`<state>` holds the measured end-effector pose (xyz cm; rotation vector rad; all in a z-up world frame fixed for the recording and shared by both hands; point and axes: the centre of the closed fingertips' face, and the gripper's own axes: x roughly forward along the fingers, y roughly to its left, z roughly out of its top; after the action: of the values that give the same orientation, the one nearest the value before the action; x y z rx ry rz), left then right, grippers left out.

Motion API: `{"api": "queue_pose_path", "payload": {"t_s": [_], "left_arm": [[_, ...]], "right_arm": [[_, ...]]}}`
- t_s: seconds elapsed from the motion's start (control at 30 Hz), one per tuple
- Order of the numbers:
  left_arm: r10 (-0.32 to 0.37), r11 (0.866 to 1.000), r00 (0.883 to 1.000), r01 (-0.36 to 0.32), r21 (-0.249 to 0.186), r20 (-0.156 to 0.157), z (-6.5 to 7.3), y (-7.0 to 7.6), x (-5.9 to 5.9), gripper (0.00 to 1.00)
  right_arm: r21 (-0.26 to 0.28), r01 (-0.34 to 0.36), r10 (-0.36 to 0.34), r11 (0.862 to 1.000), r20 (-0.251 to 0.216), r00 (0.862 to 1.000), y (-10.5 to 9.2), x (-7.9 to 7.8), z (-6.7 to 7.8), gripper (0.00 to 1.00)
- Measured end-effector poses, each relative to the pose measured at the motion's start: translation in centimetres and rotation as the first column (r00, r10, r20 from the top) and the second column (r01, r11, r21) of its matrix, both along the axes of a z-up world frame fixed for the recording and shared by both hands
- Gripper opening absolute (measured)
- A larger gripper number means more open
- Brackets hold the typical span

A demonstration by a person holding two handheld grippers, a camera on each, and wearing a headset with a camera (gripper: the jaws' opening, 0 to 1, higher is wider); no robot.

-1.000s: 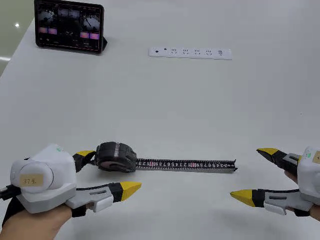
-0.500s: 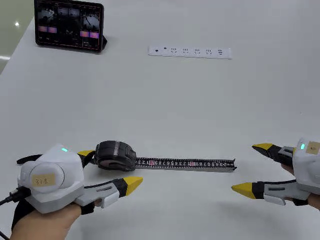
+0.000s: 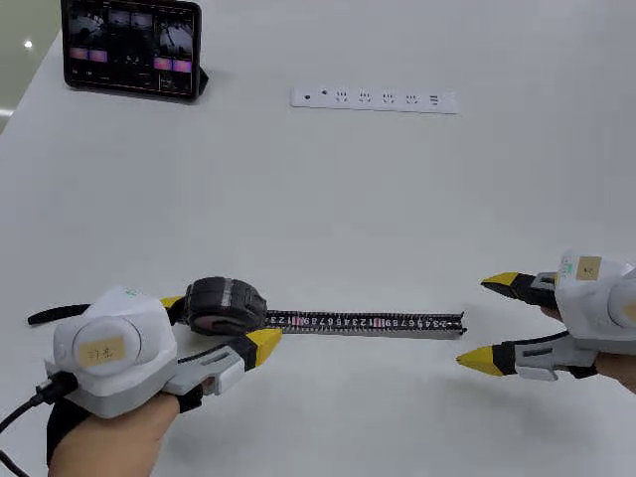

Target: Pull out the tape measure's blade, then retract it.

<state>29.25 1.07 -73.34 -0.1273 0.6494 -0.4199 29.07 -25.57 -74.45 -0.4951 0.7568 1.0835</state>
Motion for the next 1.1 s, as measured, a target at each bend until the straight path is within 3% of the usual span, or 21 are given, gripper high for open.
{"api": "queue_pose_path", "payload": {"t_s": [0.17, 0.23, 0.37, 0.47, 0.6, 1.1], "left_arm": [[0.039, 0.999, 0.999, -0.039, 0.015, -0.004, -0.2, 0.1, 0.4, 0.71], [0.053, 0.999, 0.999, -0.053, 0.001, -0.006, -0.2, 0.0, 0.5, 0.71], [0.072, 0.997, 0.997, -0.072, 0.041, -0.002, -0.6, 0.4, 0.7, 0.67], [0.095, 0.995, 0.995, -0.095, 0.027, -0.006, -0.6, 0.3, 0.9, 0.67], [0.115, 0.992, 0.993, -0.114, 0.048, -0.007, -0.9, 0.4, 1.1, 0.65], [0.164, 0.985, 0.986, -0.163, 0.048, -0.014, -1.2, 1.0, 1.5, 0.60]], "right_arm": [[-0.013, -0.037, 0.037, 0.999, -0.007, 0.999, 0.2, 0.2, -0.3, 0.55], [-0.019, -0.050, 0.049, 0.999, -0.010, 0.999, 0.2, 0.3, -0.4, 0.54], [-0.029, -0.073, 0.072, 0.997, -0.014, 0.997, 0.3, 0.5, -0.6, 0.52], [-0.029, -0.080, 0.079, 0.996, -0.018, 0.997, 0.4, 0.7, -0.7, 0.51], [-0.033, -0.094, 0.093, 0.995, -0.021, 0.995, 0.5, 0.9, -1.0, 0.50], [-0.043, -0.135, 0.134, 0.990, -0.031, 0.990, 0.9, 1.0, -1.7, 0.45]]}}
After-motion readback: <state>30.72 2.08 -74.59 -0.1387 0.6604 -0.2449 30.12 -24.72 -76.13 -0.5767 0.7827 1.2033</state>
